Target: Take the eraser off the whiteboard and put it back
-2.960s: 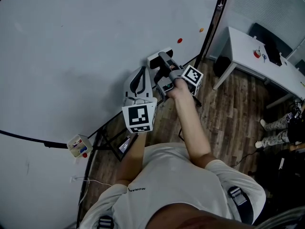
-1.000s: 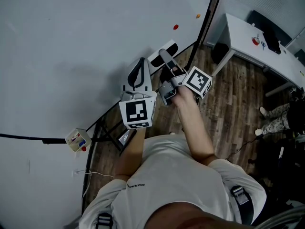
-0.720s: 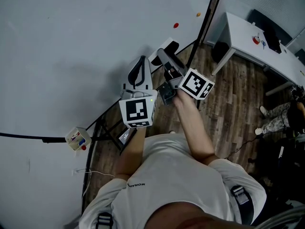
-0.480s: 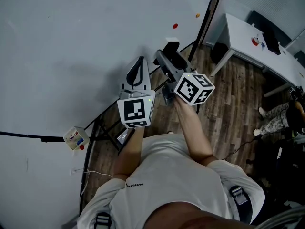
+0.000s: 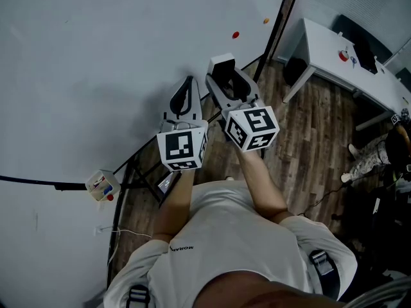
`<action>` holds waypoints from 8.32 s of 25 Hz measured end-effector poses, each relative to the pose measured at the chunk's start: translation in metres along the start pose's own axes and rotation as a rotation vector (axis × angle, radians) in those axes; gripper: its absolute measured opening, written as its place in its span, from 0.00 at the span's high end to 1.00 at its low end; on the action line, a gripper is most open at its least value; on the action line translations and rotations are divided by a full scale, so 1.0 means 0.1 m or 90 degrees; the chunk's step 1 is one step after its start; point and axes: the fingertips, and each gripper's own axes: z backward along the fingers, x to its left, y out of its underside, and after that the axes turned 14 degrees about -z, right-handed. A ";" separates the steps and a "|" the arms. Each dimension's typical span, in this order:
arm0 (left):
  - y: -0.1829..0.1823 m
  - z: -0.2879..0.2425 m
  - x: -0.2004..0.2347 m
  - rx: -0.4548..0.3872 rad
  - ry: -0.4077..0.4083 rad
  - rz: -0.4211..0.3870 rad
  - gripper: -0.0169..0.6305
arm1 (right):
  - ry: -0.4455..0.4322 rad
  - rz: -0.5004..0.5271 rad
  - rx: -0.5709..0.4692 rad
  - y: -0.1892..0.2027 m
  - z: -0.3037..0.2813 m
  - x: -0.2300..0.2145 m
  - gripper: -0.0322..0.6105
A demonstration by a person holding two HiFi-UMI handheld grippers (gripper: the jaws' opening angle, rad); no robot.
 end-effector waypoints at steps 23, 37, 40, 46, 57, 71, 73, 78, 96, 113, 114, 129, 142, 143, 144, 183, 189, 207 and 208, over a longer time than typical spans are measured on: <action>0.11 -0.02 0.02 0.025 -0.002 -0.003 0.97 | 0.040 0.068 -0.013 0.00 0.00 -0.01 0.58; 0.09 -0.02 0.01 0.019 -0.002 -0.011 0.97 | 0.039 0.071 -0.012 0.01 0.00 0.00 0.58; 0.10 -0.02 0.01 0.019 -0.003 -0.009 0.97 | 0.037 0.072 -0.012 0.01 -0.01 0.00 0.58; 0.10 -0.01 0.01 0.020 -0.005 -0.009 0.97 | 0.035 0.066 -0.011 0.01 -0.02 0.01 0.58; 0.07 -0.02 0.01 0.011 -0.011 -0.011 0.97 | 0.023 0.055 -0.011 0.02 -0.07 0.02 0.58; 0.12 0.07 0.08 0.026 -0.028 -0.021 0.97 | -0.001 -0.080 -0.020 0.01 -0.17 -0.11 0.58; 0.13 0.08 0.10 0.028 -0.032 -0.022 0.97 | -0.010 -0.113 -0.021 0.01 -0.20 -0.12 0.58; 0.15 0.09 0.12 0.029 -0.034 -0.019 0.97 | -0.024 -0.193 -0.026 0.00 -0.25 -0.16 0.58; 0.14 0.09 0.18 0.027 -0.043 -0.018 0.97 | -0.129 -0.653 -0.011 0.21 -0.51 -0.33 0.58; 0.12 0.10 0.22 0.028 -0.053 -0.026 0.97 | -0.109 -0.886 -0.010 0.45 -0.71 -0.51 0.58; 0.12 0.10 0.22 0.028 -0.053 -0.026 0.97 | -0.106 -0.898 -0.014 0.46 -0.72 -0.53 0.58; 0.14 0.09 0.28 0.033 -0.061 -0.030 0.97 | -0.073 -0.976 -0.036 0.50 -0.93 -0.69 0.58; 0.15 0.10 0.30 0.032 -0.067 -0.051 0.97 | -0.067 -1.013 -0.013 0.61 -1.11 -0.77 0.58; 0.15 0.10 0.31 0.032 -0.067 -0.052 0.97 | -0.068 -1.012 -0.010 0.61 -1.12 -0.76 0.58; 0.14 0.10 0.31 0.031 -0.067 -0.052 0.97 | -0.069 -1.010 -0.006 0.61 -1.14 -0.75 0.58; 0.16 0.08 0.30 0.032 -0.068 -0.042 0.97 | -0.096 -0.919 0.046 0.55 -1.30 -0.70 0.54; 0.17 0.07 0.27 0.033 -0.063 -0.041 0.97 | -0.100 -0.924 0.038 0.55 -1.26 -0.69 0.54; 0.21 0.02 0.23 0.035 -0.055 -0.028 0.97 | -0.081 -0.919 0.022 0.58 -1.01 -0.80 0.54; 0.21 0.02 0.22 0.034 -0.055 -0.027 0.97 | -0.081 -0.917 0.024 0.58 -0.98 -0.79 0.54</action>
